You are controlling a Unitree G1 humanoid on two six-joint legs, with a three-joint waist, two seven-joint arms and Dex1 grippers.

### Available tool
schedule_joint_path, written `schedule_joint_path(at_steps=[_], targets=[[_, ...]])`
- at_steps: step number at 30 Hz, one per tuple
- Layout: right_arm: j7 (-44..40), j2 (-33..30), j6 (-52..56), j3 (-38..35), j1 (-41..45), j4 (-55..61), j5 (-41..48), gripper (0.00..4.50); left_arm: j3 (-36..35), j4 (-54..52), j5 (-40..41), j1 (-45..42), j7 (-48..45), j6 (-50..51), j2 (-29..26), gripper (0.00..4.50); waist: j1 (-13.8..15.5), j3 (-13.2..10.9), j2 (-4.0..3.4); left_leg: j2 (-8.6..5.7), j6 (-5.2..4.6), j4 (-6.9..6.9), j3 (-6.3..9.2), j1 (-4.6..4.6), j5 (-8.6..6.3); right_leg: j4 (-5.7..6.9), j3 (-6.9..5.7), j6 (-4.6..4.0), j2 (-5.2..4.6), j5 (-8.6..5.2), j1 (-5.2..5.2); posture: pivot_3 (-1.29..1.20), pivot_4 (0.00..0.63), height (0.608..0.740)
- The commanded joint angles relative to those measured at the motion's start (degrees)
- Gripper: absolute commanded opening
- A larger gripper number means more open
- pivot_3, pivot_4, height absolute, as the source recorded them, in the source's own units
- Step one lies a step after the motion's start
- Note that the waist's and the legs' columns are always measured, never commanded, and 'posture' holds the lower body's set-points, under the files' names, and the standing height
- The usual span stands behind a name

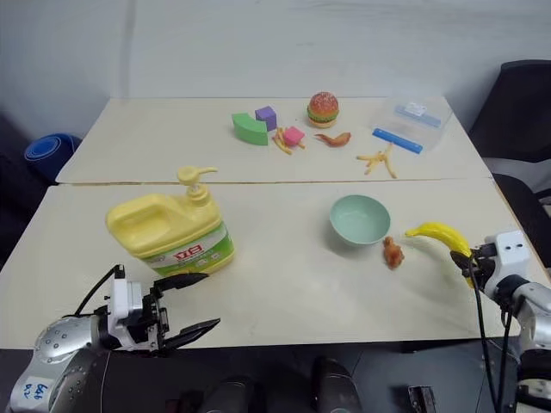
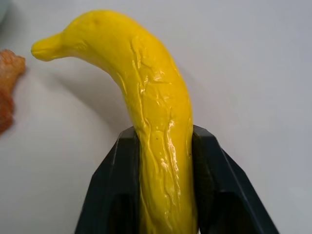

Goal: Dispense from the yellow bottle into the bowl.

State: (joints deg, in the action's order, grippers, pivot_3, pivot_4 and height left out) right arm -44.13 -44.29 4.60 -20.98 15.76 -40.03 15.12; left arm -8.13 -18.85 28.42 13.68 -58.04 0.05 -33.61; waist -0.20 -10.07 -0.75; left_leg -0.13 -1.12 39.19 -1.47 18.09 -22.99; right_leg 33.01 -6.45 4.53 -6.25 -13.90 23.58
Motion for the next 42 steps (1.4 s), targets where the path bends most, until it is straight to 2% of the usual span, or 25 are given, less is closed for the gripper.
schedule_joint_path(at_steps=[1, 4, 6, 8, 11, 17, 20, 23, 28, 30, 31, 35, 37, 39, 42], targets=[[-1.62, -0.97, -5.01, -0.97, 1.22, 2.22, 0.76, 2.63, -1.78, -1.5, 1.93, -0.2, 0.18, 0.49, -0.59, 4.5, 0.04, 0.0, -0.03, 0.0, 0.0, 0.0, 0.0, 0.0, 0.0, 0.0, 0.01, 0.0, -0.01, 0.0, 0.0, 0.0, 0.15, 0.74], [-6.2, -0.5, -3.61, -1.42, -1.06, 11.3, 4.8, 3.7, -2.32, -1.88, 2.92, 0.25, 0.03, 1.26, -0.77, 4.5, 0.13, 0.0, -0.07, 0.01, 0.0, 0.0, 0.03, 0.0, 0.0, -0.02, 0.01, 0.02, -0.03, 0.01, 0.0, 0.0, 0.15, 0.74], [-11.06, -0.42, 0.5, 0.97, -4.46, 22.46, 8.39, 4.38, -2.47, -2.39, 3.44, 0.67, 0.05, 1.76, -0.7, 4.5, 0.26, 0.0, -0.09, 0.01, 0.01, 0.0, 0.05, 0.0, -0.01, -0.02, 0.0, 0.03, -0.05, 0.02, -0.01, 0.0, 0.15, 0.74], [-13.23, -0.06, 4.92, 5.19, -6.57, 32.28, 9.74, 4.45, -2.47, -2.56, 3.17, 0.88, 0.35, 1.56, -0.35, 4.5, 0.31, 0.0, -0.08, 0.04, 0.02, 0.0, 0.15, 0.01, -0.01, -0.02, -0.06, 0.05, -0.06, 0.03, -0.02, 0.0, 0.15, 0.74], [-11.96, 1.69, 11.1, 11.63, -5.38, 39.8, 8.99, 4.45, -2.06, -2.47, 2.46, 0.82, 0.76, 1.34, 0.06, 4.5, 0.26, 0.0, -0.08, 0.02, 0.03, 0.0, 0.17, 0.01, -0.03, -0.09, -0.05, 0.05, -0.1, 0.03, -0.03, 0.0, 0.15, 0.74], [-8.34, 5.8, 12.49, 21.19, 2.56, 34.97, 1.13, 4.45, -1.86, -2.69, 1.83, 0.73, 0.97, 1.21, -0.22, 4.5, 0.27, 0.0, -0.09, -0.02, 0.07, 0.01, 0.21, -0.05, -0.04, -0.07, -0.09, 0.03, -0.14, 0.02, 0.18, 0.0, 0.15, 0.74], [-6.06, 8.32, 10.17, 25.48, 7.98, 28.58, -4.27, 3.89, -2.38, -3.0, 2.23, 1.14, 0.83, 1.48, -0.52, 4.5, 0.16, 0.01, -0.08, -0.05, 0.06, 0.01, 0.24, -0.01, -0.03, -0.07, -0.14, 0.03, -0.16, 0.02, 0.19, 0.0, 0.15, 0.74], [-3.91, 10.63, 8.43, 27.52, 12.03, 23.34, -7.74, 2.82, -2.67, -3.12, 2.01, 1.41, 1.01, 1.34, -0.53, 4.5, 0.04, 0.01, -0.08, -0.05, 0.06, 0.01, 0.26, 0.03, -0.02, -0.03, -0.19, 0.03, -0.15, 0.02, 0.2, 0.0, 0.15, 0.74], [-6.06, 11.56, 9.76, 29.62, 14.05, 23.56, -8.83, 1.11, -4.04, -4.76, 2.52, 3.34, 1.76, 1.58, -0.63, 4.5, 0.02, 0.01, -0.08, -0.06, 0.04, 0.01, 0.34, 0.08, 0.0, 0.0, -0.28, 0.03, -0.16, 0.03, 0.18, 0.0, 0.15, 0.74], [-7.73, 11.24, 10.01, 29.96, 14.09, 25.51, -8.31, 0.34, -5.66, -6.82, 5.18, 4.3, 2.99, 3.64, -0.65, 4.5, 0.02, 0.01, -0.08, -0.05, 0.04, 0.01, 0.34, 0.09, 0.0, -0.01, -0.28, 0.03, -0.15, 0.02, 0.18, 0.0, 0.15, 0.74], [-9.03, 10.78, 10.34, 30.0, 14.25, 27.42, -7.74, 0.06, -7.49, -9.61, 9.27, 4.81, 4.65, 6.37, -0.88, 4.5, -0.02, 0.02, -0.07, -0.05, 0.04, 0.01, 0.35, 0.08, 0.0, 0.01, -0.27, 0.04, -0.16, 0.03, 0.17, 0.0, 0.15, 0.74], [-14.5, 8.84, 10.39, 30.23, 15.38, 33.89, -6.32, 0.03, -13.32, -19.55, 23.55, 7.84, 8.82, 15.82, -4.2, 4.5, -0.04, -0.09, 0.02, 0.02, 0.08, 0.02, 0.42, 0.08, 0.02, 0.02, -0.28, 0.04, -0.15, 0.03, 0.16, 0.0, 0.15, 0.74], [-18.38, 7.69, 11.29, 30.8, 17.07, 37.59, -5.16, 0.0, -17.71, -23.45, 33.98, 8.53, 13.16, 18.89, -5.78, 4.11, 0.0, -0.15, -0.11, -0.01, 0.09, 0.02, 0.44, 0.06, 0.02, -0.01, -0.28, 0.04, -0.17, 0.03, 0.14, 0.0, 0.15, 0.74], [-22.89, 6.51, 11.37, 32.52, 20.45, 40.35, -4.72, 0.0, -22.88, -25.38, 44.64, 4.39, 19.6, 19.54, -8.31, 3.6, 0.05, -0.23, -0.14, -0.03, 0.09, 0.03, 0.46, 0.07, 0.02, -0.04, -0.28, 0.03, -0.2, 0.02, 0.14, 0.0, 0.15, 0.74], [-26.51, 7.35, 12.51, 34.92, 26.61, 41.11, -4.71, 0.0, -26.45, -19.45, 48.62, -9.81, 28.46, 18.39, -11.46, 2.58, 0.4, -0.31, -0.15, -0.1, 0.17, 0.13, 0.68, 0.07, 0.09, -0.1, -0.38, 0.01, -0.22, 0.02, 0.08, 0.0, 0.15, 0.74]])
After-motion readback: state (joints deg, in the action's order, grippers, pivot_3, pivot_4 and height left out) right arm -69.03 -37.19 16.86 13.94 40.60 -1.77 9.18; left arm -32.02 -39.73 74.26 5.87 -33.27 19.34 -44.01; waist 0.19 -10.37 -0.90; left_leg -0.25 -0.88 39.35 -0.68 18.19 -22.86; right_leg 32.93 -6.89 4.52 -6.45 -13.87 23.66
